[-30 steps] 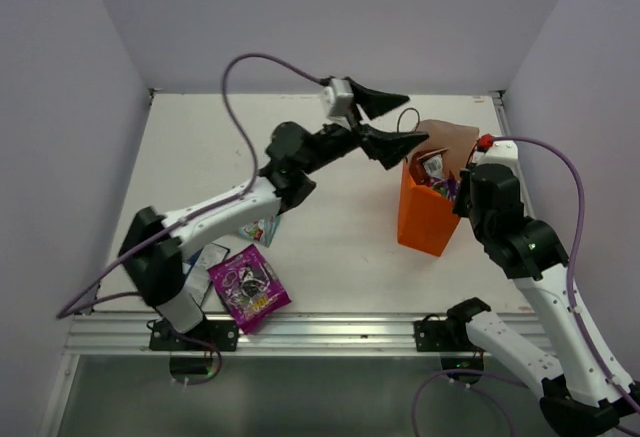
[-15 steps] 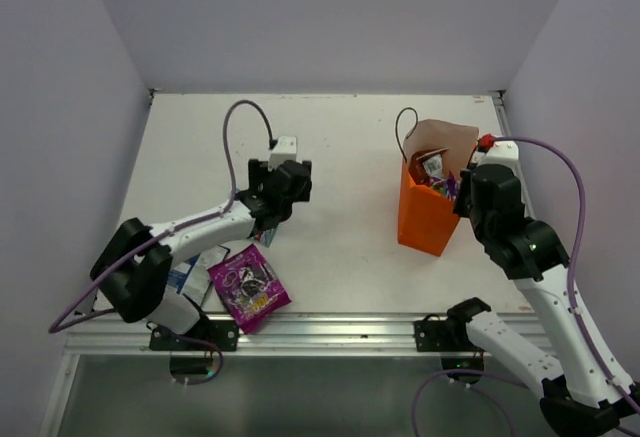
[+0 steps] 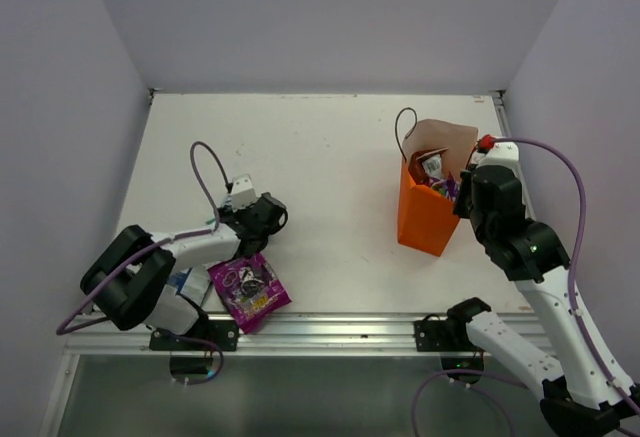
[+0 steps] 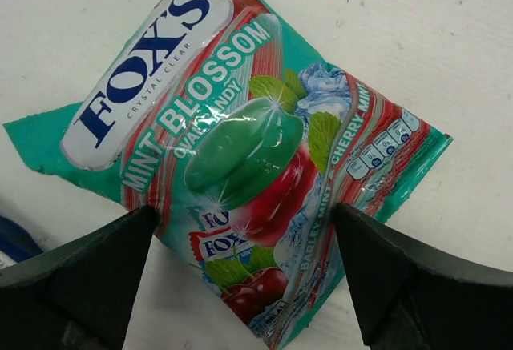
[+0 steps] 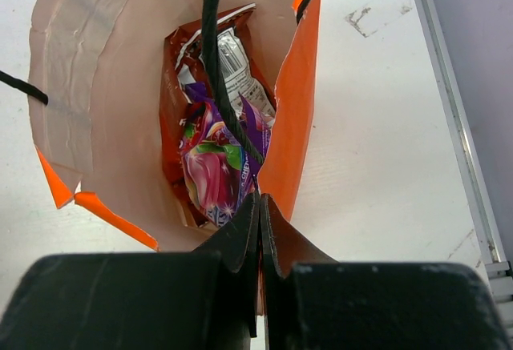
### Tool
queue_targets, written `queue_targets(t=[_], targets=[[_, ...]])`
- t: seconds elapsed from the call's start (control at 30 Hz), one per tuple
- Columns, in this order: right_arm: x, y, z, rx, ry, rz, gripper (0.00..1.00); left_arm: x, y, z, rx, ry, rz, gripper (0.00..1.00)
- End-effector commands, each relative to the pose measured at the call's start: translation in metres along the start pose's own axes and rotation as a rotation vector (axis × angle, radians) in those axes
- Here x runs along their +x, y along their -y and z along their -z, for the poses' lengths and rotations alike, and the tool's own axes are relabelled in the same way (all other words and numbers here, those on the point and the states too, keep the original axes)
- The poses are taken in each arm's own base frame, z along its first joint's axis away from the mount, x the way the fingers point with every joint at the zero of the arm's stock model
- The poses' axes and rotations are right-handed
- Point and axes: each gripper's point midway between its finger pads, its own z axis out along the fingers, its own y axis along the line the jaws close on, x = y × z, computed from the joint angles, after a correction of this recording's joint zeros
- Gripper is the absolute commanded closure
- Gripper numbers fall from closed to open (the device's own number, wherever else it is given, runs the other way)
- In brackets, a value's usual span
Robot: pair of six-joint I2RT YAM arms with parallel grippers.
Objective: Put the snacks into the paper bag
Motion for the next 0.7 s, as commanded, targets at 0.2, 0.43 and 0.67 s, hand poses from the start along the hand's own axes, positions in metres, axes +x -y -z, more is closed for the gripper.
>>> queue_targets(t=[0.2, 0.43, 0.67], targets=[[-0.006, -0.007, 0.000, -0.035, 0.026, -0.003, 1.00, 0.017, 0.004, -0.032, -0.022, -0.012, 0.020, 1.00], [-0.006, -0.007, -0.001, -0.031, 0.024, 0.000, 1.00, -0.080, 0.057, 0.024, 0.185, 0.170, 0.028, 1.00], [-0.007, -0.007, -0.001, -0.034, 0.024, 0.000, 1.00, -0.231, 0.186, 0.242, 1.032, 0.575, 0.014, 1.00]])
